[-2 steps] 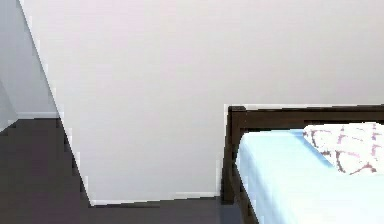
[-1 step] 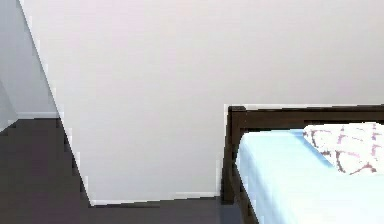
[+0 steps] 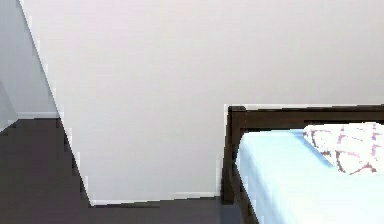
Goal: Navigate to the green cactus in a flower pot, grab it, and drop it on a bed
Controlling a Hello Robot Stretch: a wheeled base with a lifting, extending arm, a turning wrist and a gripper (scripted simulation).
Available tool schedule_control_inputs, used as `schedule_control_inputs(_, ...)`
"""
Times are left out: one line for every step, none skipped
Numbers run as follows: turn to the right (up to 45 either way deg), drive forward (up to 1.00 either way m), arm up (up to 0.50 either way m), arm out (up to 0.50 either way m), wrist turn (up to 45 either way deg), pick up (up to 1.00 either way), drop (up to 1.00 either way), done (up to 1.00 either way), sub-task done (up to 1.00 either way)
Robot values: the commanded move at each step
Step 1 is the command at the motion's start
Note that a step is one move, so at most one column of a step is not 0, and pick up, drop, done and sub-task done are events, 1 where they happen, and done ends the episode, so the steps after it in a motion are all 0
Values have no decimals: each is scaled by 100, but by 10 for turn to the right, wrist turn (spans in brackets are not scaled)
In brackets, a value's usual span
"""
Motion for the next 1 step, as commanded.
schedule_control_inputs(0, 0, 0, 0, 0, 0, 0, 100, 0)
